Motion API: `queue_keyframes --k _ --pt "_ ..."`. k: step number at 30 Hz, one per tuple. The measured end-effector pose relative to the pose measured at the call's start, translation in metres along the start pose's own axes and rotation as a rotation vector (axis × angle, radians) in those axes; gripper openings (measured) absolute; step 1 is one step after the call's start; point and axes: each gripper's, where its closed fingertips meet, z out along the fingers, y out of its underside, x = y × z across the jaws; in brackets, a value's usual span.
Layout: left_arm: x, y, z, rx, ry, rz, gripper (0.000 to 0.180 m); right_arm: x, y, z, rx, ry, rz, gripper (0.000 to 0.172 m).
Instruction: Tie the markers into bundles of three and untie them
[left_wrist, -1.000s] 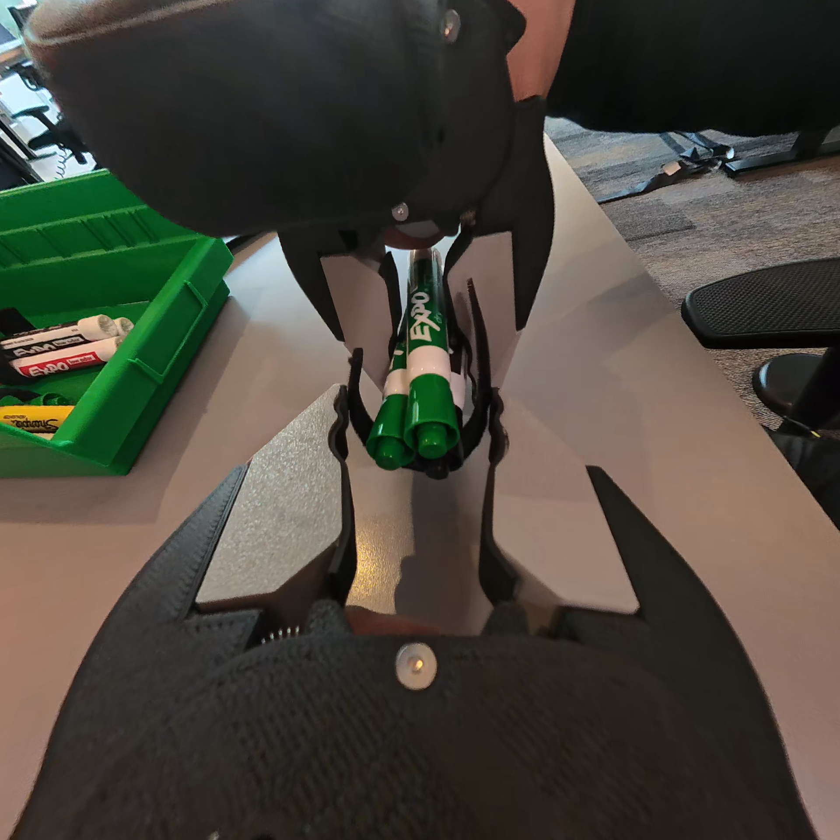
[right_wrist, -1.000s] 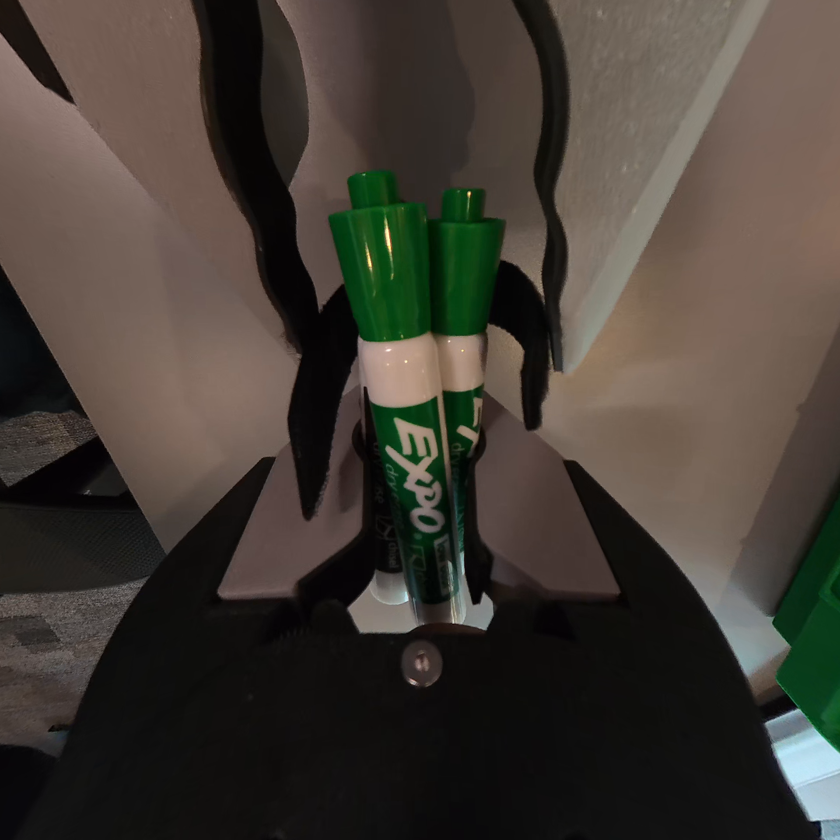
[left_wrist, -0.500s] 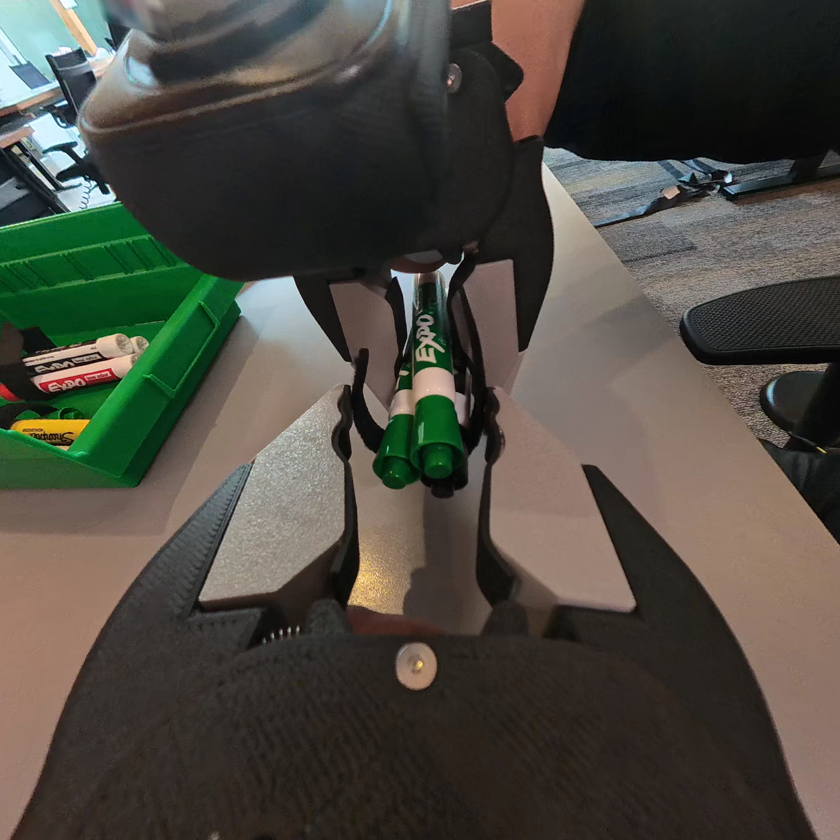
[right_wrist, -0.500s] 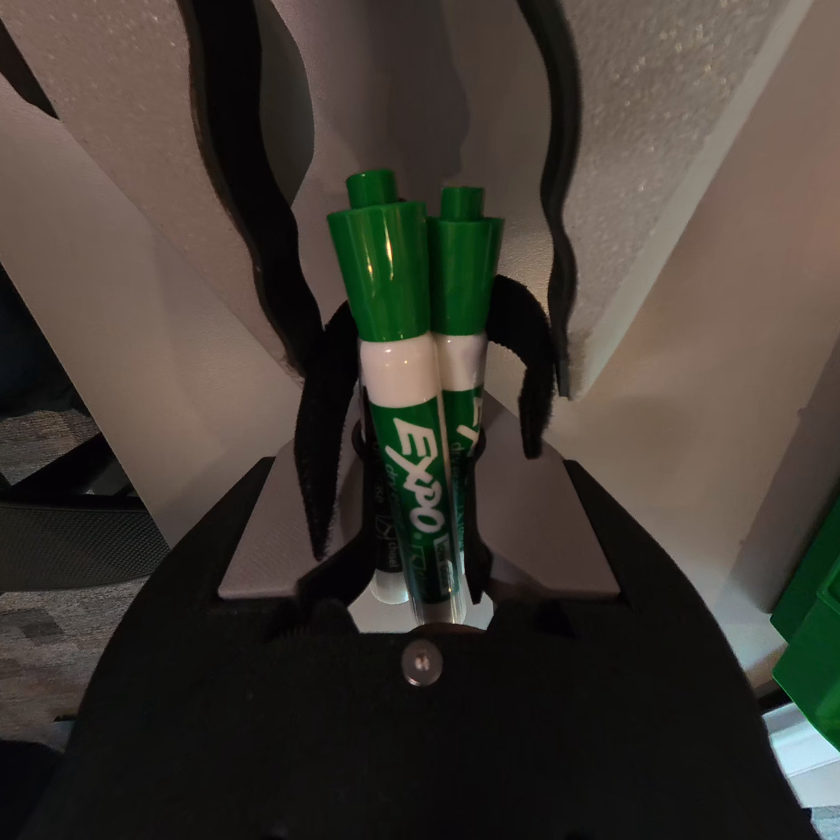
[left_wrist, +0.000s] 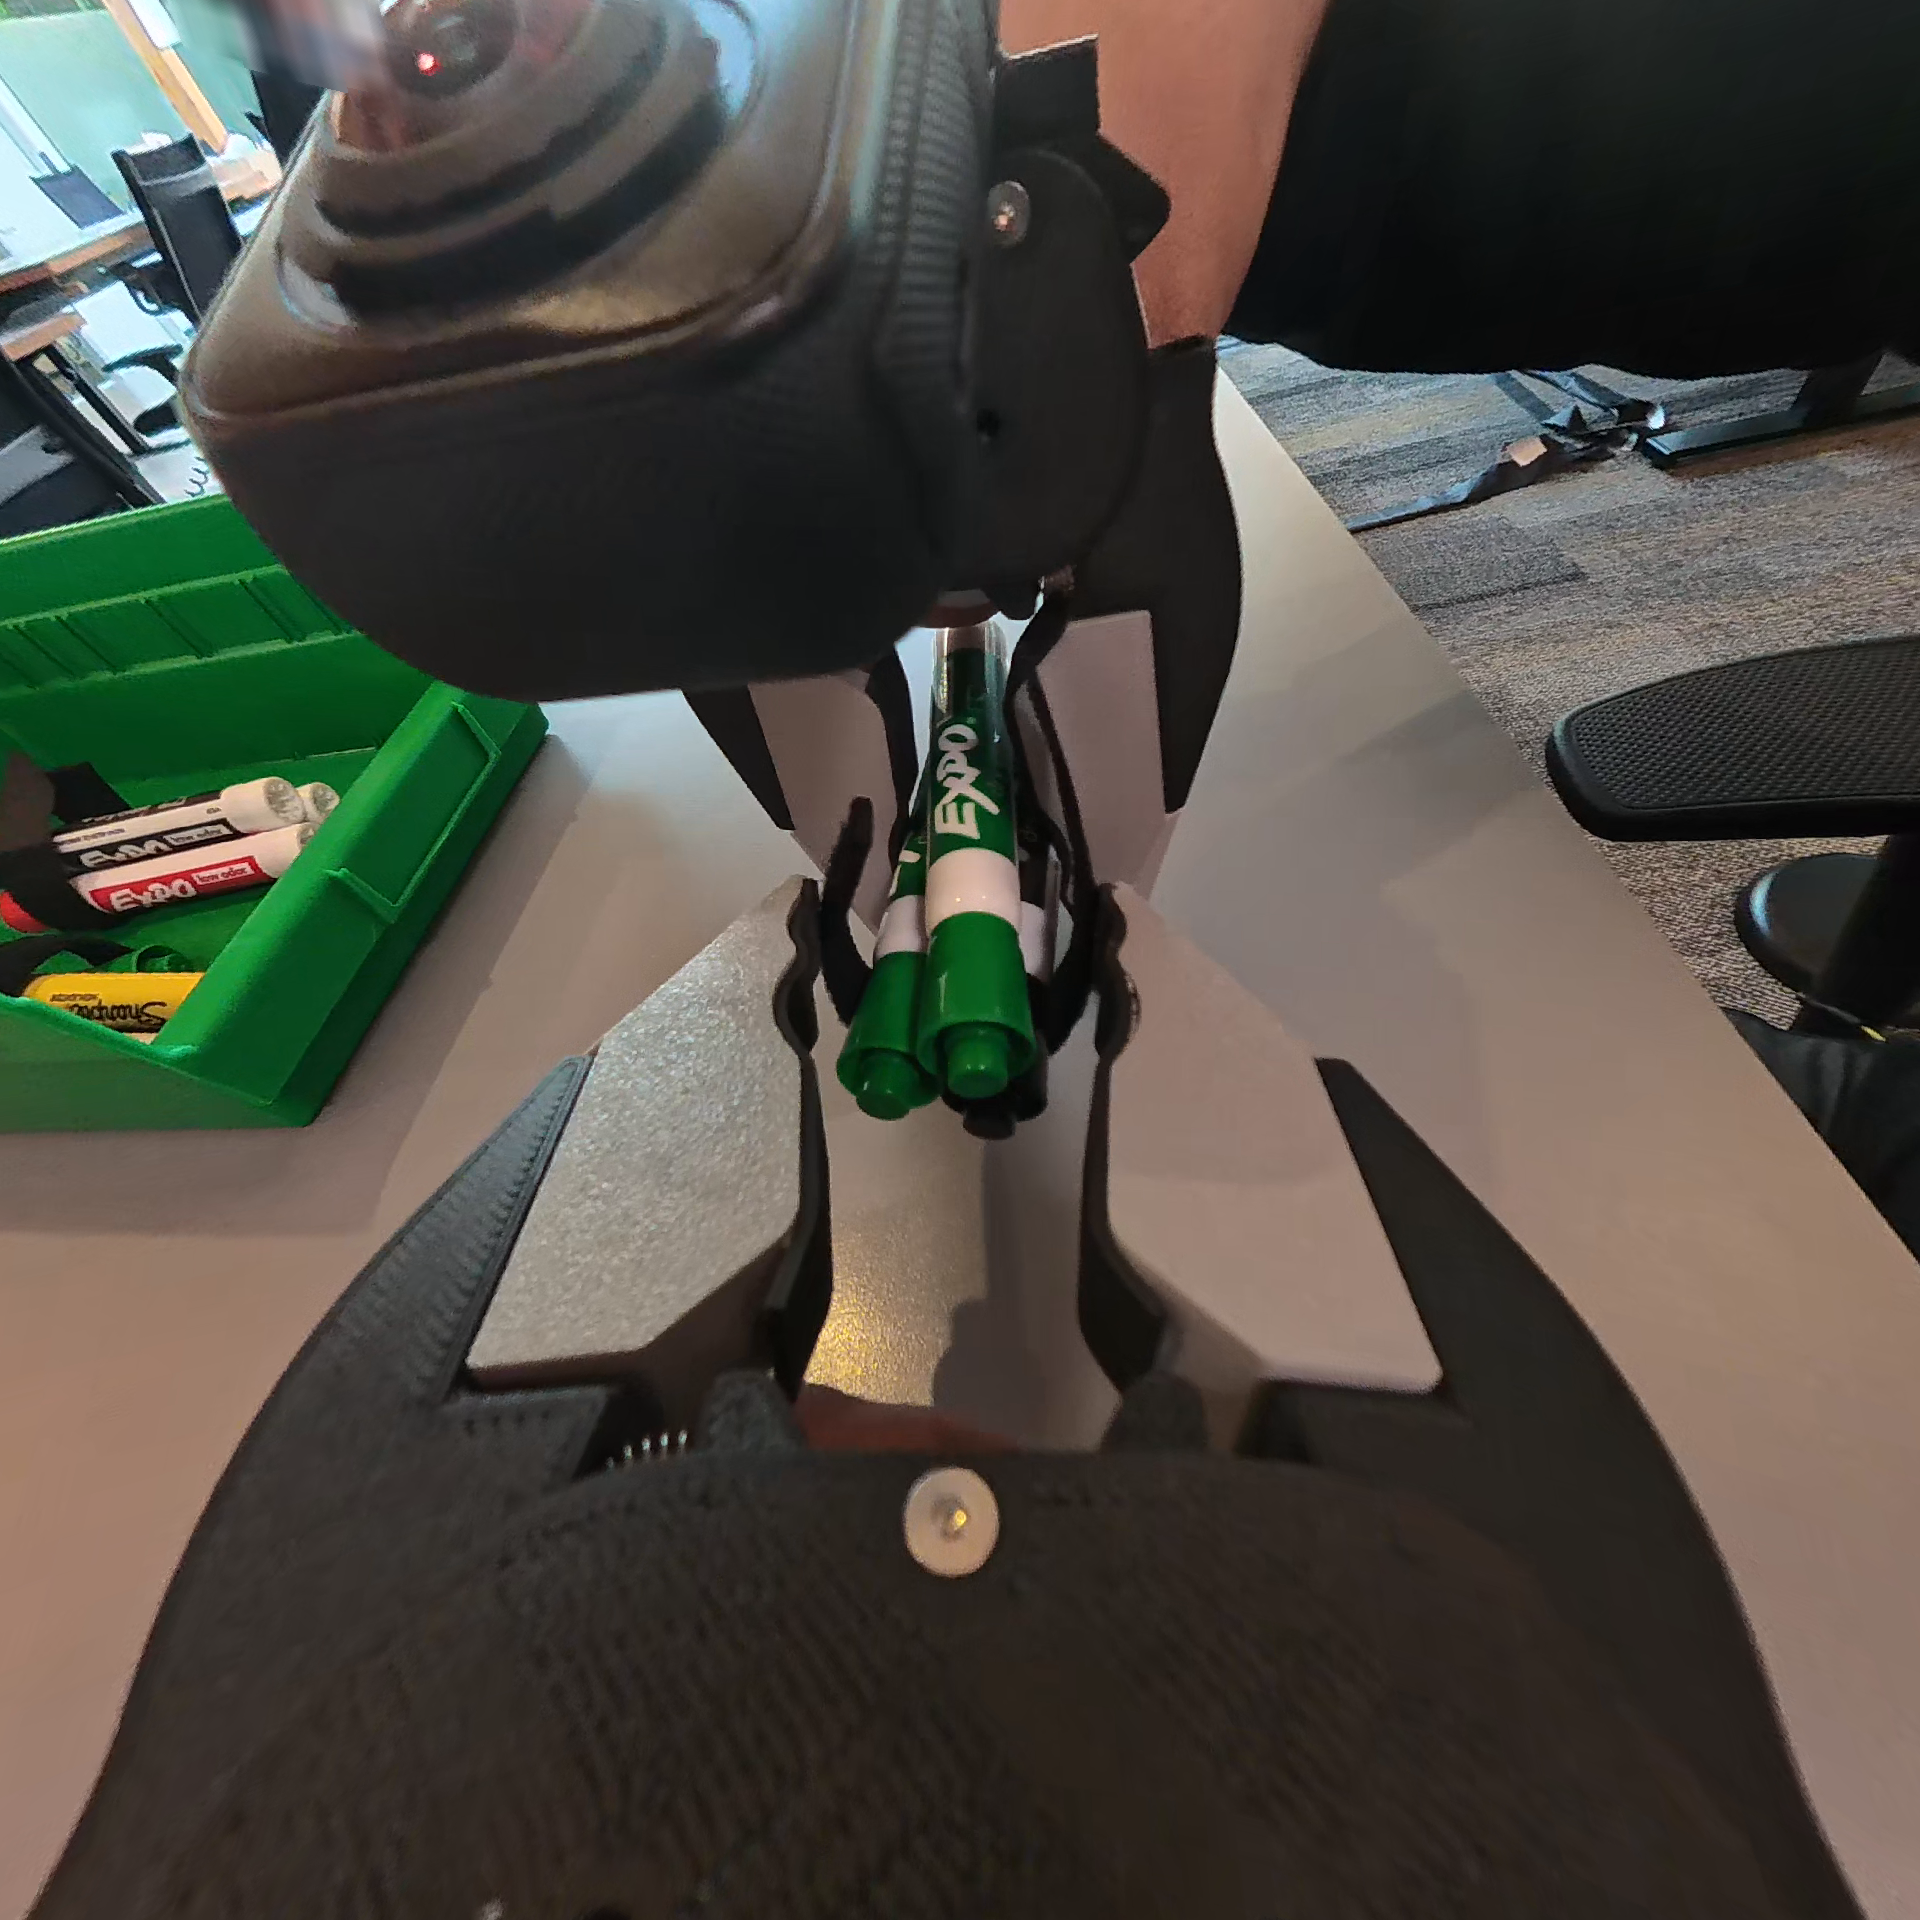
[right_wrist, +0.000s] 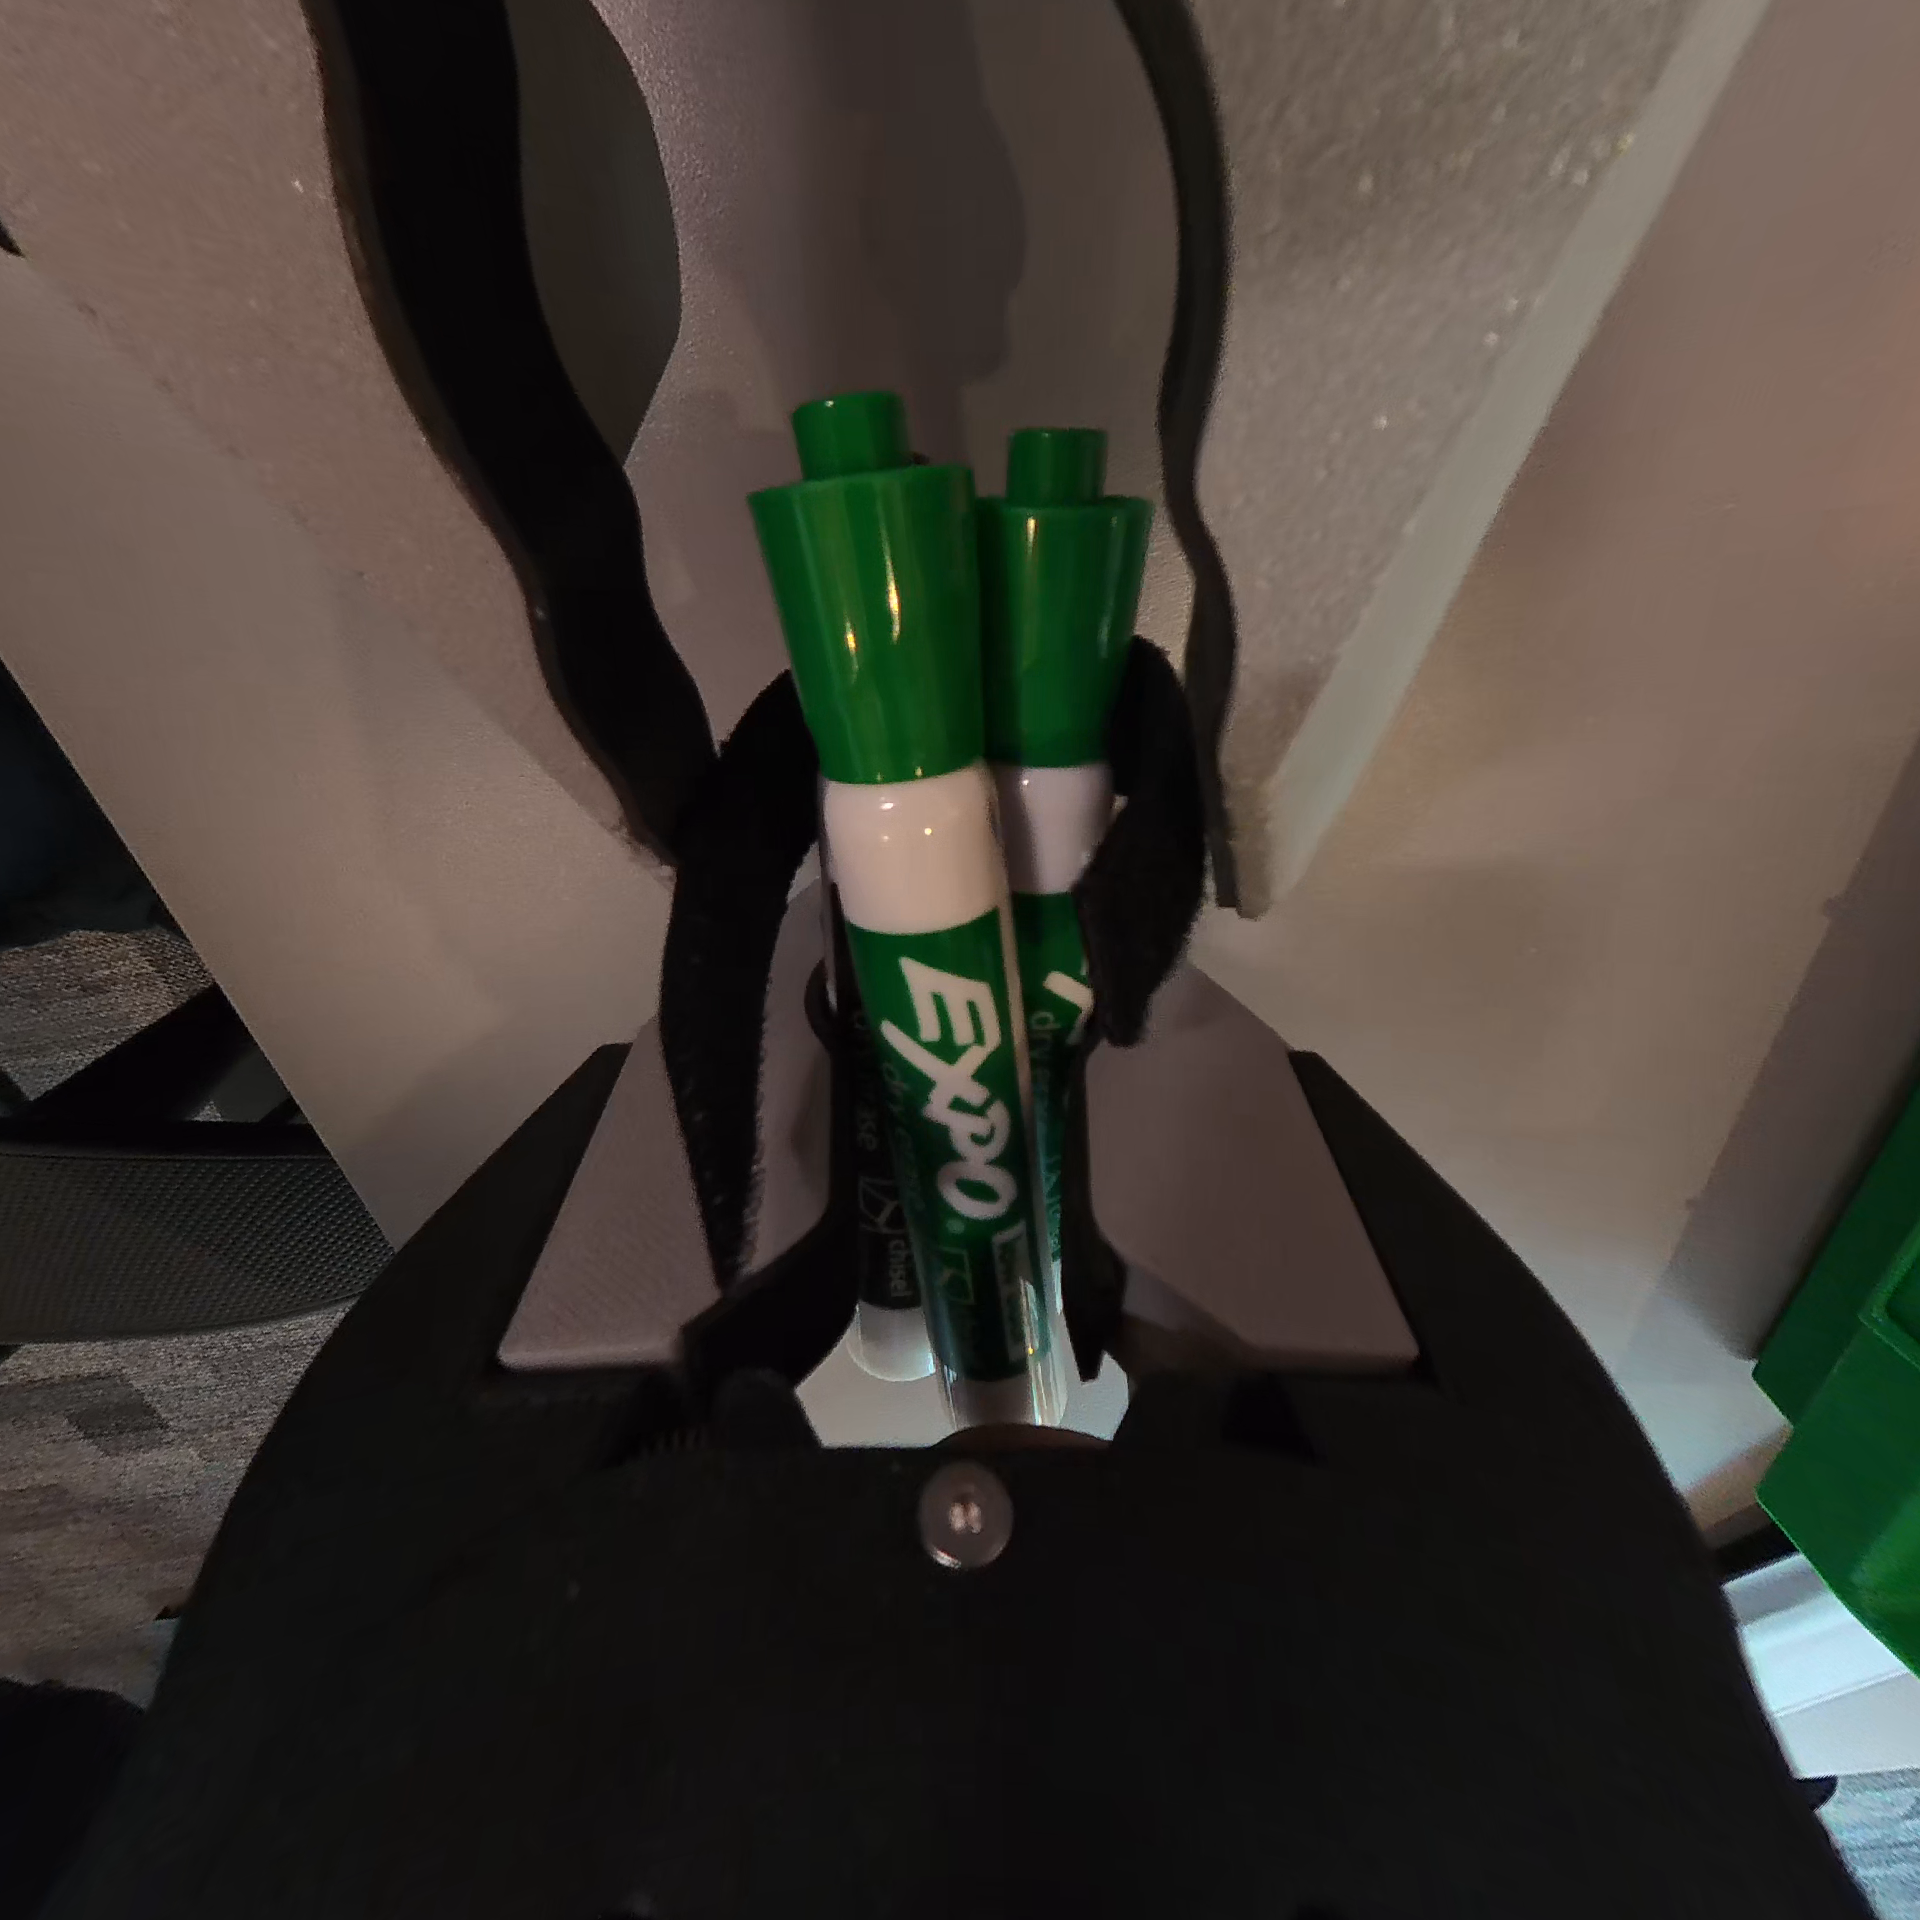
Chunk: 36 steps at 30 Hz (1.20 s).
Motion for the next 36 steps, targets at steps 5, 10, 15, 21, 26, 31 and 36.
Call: queue_keyframes --k 5,10,15,21,26,31,36 --pt "0.0015 0.0000 0.0002 -0.001 0.005 0.008 0.048 0.0000 0.0000 -0.0002 0.008 -0.004 0.006 0.037" --pt "0.0012 -0.0009 -0.0003 0.006 0.005 0.007 0.044 0.0001 -0.0002 -0.0002 0.010 -0.006 0.008 0.037" --pt "0.0013 -0.0009 0.0001 0.006 0.005 0.008 0.043 0.0001 -0.0003 -0.0002 0.011 -0.007 0.010 0.037" --pt "0.0019 -0.0012 -0.0001 0.009 0.009 0.011 0.039 0.0000 -0.0003 -0.0003 0.010 -0.009 0.013 0.037" --pt "0.0025 -0.0025 -0.0009 0.019 0.012 0.016 0.038 0.0000 -0.0004 -0.0003 0.010 -0.013 0.017 0.037" --pt "0.0037 -0.0034 -0.0014 0.026 0.020 0.017 0.040 0.0000 -0.0006 -0.0004 0.013 -0.016 0.020 0.037" --pt "0.0034 -0.0046 -0.0016 0.034 0.018 0.018 0.037 -0.0001 -0.0007 -0.0005 0.013 -0.018 0.026 0.037"
